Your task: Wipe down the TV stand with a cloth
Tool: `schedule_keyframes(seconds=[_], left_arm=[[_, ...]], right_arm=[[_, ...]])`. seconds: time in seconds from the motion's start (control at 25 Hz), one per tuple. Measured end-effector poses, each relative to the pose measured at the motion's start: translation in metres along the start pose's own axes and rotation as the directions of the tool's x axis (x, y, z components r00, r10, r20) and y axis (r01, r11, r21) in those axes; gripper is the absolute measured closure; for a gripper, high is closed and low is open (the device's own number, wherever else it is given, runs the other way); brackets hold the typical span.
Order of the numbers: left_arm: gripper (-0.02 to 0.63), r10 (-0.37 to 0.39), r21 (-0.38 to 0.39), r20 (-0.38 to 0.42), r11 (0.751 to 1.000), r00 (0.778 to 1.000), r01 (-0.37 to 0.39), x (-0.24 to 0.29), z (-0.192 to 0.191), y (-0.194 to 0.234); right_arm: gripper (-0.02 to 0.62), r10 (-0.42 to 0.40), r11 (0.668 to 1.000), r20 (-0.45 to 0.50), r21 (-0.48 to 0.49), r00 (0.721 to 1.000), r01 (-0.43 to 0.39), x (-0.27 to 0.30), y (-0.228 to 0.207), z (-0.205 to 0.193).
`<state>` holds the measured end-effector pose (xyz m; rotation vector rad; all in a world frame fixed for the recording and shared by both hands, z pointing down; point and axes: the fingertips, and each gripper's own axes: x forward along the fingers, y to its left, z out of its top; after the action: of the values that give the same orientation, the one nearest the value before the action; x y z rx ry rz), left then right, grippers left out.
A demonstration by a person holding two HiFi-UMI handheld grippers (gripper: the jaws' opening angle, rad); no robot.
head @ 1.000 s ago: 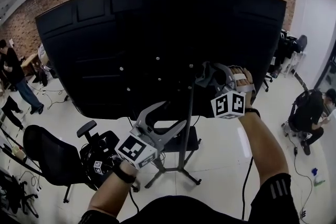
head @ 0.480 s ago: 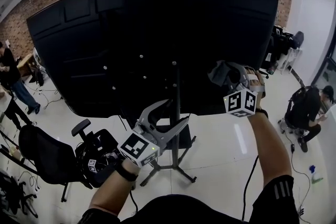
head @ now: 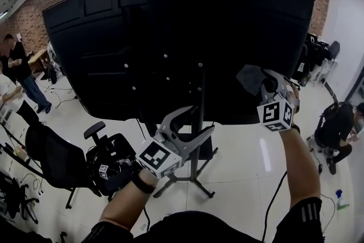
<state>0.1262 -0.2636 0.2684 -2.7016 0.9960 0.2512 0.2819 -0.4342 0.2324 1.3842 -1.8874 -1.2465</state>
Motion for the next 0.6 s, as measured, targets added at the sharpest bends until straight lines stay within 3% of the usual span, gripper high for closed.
schedule_keyframes(seconds=[0.2,0.36,0.6], left_arm=[[0.298,0.030,0.009,0.003,1.000,1.000,-0.030,-0.021,0.007,0.008],[0.298,0.058,0.017,0.018,0.998,0.998,-0.059,-0.044,0.018,0.022],[0.298,0.105,0.041,0.032,0.994,0.994,-0.106,-0.098,0.033,0.049]], right_arm=[[0.586,0.046,0.996,0.157,0.067,0.987,-0.057,-0.020,0.012,0.076],[0.586,0.089,0.995,0.258,0.019,0.962,-0.097,-0.030,0.027,0.143],[0.586,0.100,0.992,0.397,0.025,0.912,-0.120,-0.042,0.055,0.240]])
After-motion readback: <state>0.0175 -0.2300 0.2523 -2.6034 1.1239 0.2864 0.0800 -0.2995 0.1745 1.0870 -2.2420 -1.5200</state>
